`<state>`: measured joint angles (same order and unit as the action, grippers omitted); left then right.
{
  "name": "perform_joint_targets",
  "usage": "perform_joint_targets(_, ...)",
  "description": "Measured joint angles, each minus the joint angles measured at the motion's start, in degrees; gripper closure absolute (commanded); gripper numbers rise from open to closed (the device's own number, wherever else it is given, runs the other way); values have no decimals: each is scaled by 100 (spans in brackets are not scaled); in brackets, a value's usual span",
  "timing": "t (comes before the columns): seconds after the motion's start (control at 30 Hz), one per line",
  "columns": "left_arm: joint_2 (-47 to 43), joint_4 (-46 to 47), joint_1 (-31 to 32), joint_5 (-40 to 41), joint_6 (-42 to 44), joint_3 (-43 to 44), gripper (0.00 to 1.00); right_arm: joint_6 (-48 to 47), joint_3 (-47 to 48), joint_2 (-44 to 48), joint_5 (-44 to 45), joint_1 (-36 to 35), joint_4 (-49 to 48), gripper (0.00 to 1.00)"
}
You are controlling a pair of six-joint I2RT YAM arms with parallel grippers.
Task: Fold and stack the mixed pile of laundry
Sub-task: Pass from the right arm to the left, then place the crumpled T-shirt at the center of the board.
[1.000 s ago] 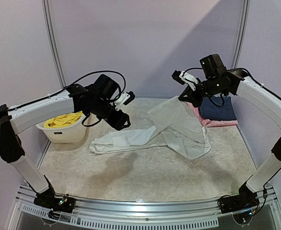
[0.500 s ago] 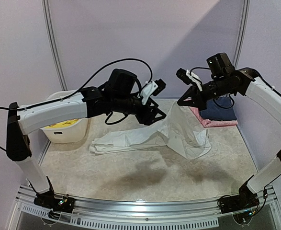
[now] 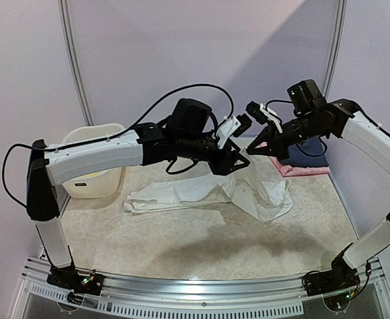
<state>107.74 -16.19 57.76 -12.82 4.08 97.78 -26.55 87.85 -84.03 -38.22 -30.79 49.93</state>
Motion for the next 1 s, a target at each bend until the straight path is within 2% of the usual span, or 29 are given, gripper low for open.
perform_joint_targets(0.07, 42, -7, 0, -28, 44, 31, 72, 15, -20, 70, -11, 0, 11, 97)
perform_joint_targets(0.1, 63, -11, 0, -48, 72, 57, 82, 20, -24, 109, -13, 0, 17, 92)
perform_joint_targets(0.17, 90, -22, 2, -103, 90, 103, 98, 57, -28, 175, -26, 0, 24, 74)
perform_joint_targets(0.2, 101, -39, 2, -127, 103, 136, 100, 90, -28, 192, -28, 0, 28, 66)
perform_joint_targets(0.27, 105, -68, 2, -125, 168, 186, 100, 138, -31, 225, -66, 39, 0, 52)
perform_joint_targets(0.37, 105, -181, -7, 96, 170, 304, 100, 439, -72, 293, -310, 380, -173, 41)
perform_joint_targets(0.47, 101, -273, -101, 498, 111, 470, 100, 922, -280, 433, -444, 1285, -579, 35)
perform_joint_targets(0.57, 11, -372, -393, 922, -72, 551, 100, 1097, -629, 514, 127, 1878, -841, 31)
perform_joint_targets(0.67, -216, -619, -922, 1381, -273, 520, 100, 1106, -999, 393, 879, 1923, -850, 29)
perform_joint_targets(0.83, -992, -1255, -1965, 2487, -717, 105, 100, 1143, -1408, -479, 1812, 2083, -691, 25)
perform_joint_targets(0.93, -1613, -1613, -2426, 3121, -905, -433, 100, 1143, -1606, -920, 2072, 2153, -527, 16)
perform_joint_targets(1.0, -1980, -1825, -2575, 3346, -979, -796, 100, 1141, -1615, -1152, 2076, 2157, -459, 15)
